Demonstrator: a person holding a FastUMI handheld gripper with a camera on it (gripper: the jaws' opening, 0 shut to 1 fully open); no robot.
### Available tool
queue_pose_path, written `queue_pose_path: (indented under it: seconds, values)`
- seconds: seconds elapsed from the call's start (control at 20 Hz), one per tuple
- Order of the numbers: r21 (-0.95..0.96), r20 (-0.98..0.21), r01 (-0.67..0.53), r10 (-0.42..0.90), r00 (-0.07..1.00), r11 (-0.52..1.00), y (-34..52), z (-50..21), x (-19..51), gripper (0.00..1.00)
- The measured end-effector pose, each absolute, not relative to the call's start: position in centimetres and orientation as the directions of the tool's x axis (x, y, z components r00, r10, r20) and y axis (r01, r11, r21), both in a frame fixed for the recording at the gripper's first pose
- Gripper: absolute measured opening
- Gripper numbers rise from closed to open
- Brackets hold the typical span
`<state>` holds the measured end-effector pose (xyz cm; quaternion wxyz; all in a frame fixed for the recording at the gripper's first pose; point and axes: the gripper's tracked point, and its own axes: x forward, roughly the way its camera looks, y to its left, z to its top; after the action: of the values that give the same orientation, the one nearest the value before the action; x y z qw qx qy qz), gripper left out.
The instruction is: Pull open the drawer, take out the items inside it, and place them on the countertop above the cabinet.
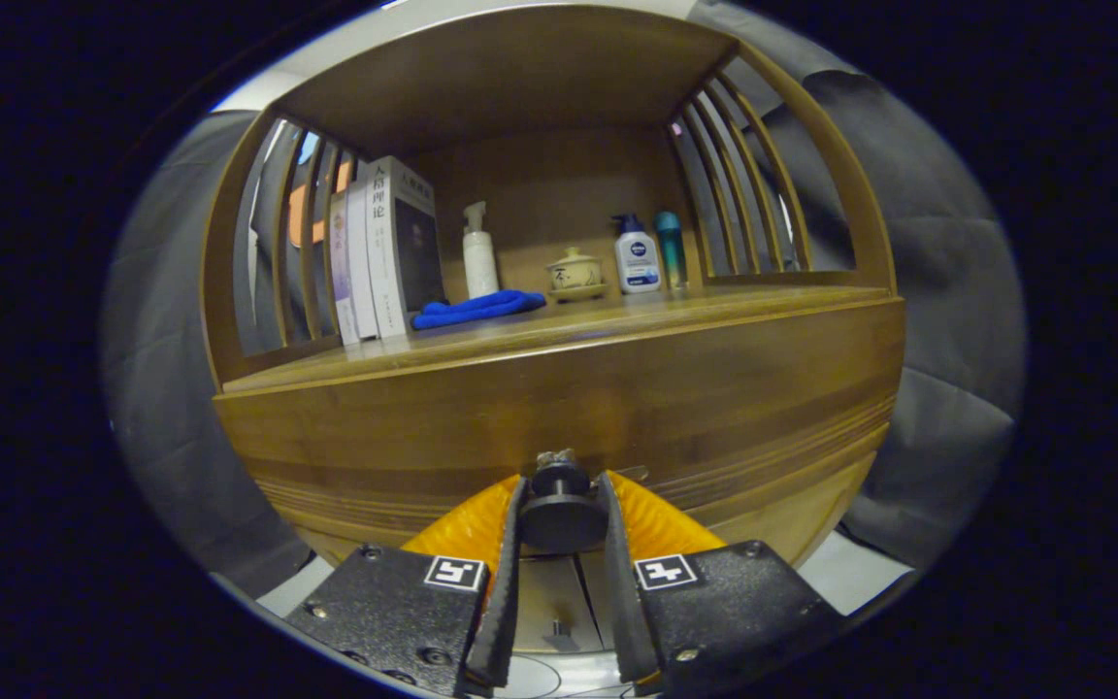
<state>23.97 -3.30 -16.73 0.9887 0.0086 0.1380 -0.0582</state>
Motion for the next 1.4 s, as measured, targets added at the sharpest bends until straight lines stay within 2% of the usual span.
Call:
queue_pose_path:
  seconds: [0.3,0.9,1.4]
  values:
    - [0.015,-0.274,0.1,-0.093,0.957,0.995,-3.3,-16.7,22.8,0.37]
    - [-0.023,-0.264,0.05,-0.054,0.963,0.998,-2.9,-16.4,12.8,0.37]
    - [-0.001,-0.303,-0.001,0.001,0.953,1.0,-1.9,-17.2,5.0,0.37]
